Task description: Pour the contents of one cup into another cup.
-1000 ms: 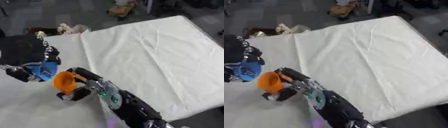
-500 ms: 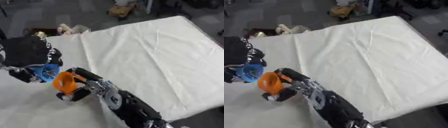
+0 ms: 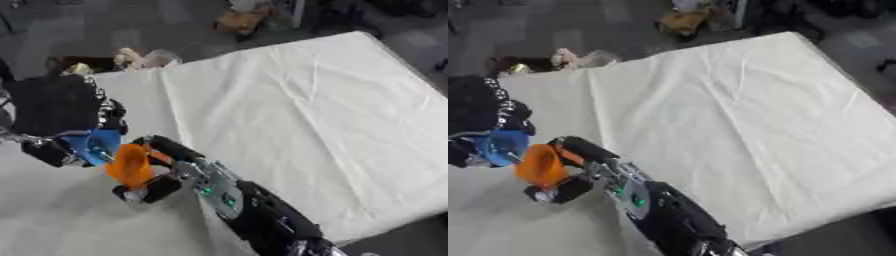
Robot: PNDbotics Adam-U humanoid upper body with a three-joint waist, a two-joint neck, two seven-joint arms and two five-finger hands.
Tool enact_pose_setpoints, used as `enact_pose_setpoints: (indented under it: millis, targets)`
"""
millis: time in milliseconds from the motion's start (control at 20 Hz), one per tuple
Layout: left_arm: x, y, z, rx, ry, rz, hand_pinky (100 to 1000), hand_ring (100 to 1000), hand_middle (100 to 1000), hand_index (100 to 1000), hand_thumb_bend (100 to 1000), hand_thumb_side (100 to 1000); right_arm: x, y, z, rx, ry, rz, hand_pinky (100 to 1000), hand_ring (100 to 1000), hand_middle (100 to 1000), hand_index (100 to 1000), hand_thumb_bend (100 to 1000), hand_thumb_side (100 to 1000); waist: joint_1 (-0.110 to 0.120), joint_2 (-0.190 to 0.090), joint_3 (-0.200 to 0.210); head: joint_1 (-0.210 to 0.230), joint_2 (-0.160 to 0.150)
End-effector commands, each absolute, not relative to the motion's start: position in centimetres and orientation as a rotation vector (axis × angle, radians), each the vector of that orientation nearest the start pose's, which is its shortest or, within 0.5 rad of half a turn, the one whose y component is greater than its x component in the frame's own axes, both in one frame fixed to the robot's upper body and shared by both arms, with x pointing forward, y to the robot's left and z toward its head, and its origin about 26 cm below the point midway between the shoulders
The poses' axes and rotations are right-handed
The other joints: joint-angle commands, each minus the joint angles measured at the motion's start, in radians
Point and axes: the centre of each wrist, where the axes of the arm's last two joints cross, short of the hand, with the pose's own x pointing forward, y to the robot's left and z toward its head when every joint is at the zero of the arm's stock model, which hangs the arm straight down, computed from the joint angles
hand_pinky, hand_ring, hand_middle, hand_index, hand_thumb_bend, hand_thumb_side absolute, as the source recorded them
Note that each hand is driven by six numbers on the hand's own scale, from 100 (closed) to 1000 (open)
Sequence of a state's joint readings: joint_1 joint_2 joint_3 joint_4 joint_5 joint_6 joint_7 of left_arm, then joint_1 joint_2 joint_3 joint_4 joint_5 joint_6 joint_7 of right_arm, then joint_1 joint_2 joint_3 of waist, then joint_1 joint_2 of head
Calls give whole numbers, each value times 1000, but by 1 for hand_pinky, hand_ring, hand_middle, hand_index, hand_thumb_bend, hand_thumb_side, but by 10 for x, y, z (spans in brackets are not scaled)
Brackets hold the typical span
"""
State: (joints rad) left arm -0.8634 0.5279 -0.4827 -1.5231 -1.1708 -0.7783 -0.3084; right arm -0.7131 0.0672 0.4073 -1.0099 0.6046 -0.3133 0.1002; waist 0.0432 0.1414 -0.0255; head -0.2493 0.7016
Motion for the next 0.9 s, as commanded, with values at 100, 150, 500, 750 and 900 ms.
enact_pose_setpoints:
  millis: [100,150,500,750,900]
  targets:
    - [395,175,252,-894,1488,2283,100,100,100,662,457,230,396,-36,67,1,-1980,1304,858,835,253,389,100,328,2,-18,-1,-4,-3]
    - [395,175,251,-893,1487,2283,100,100,100,662,457,230,396,-36,67,1,-1981,1303,858,835,253,389,100,328,2,-18,-1,-4,-3]
    - [395,176,250,-893,1476,2287,100,100,100,662,463,233,396,-36,67,0,-1979,1301,858,834,253,389,100,328,4,-19,-2,-5,-3]
    - [395,176,250,-892,1472,2288,100,100,100,662,465,234,396,-36,67,-1,-1980,1300,858,834,252,388,100,327,6,-20,-2,-5,-3]
    - [395,176,250,-892,1467,2290,100,100,100,664,468,235,395,-36,67,0,-1980,1299,858,834,252,388,100,326,7,-20,-2,-6,-4]
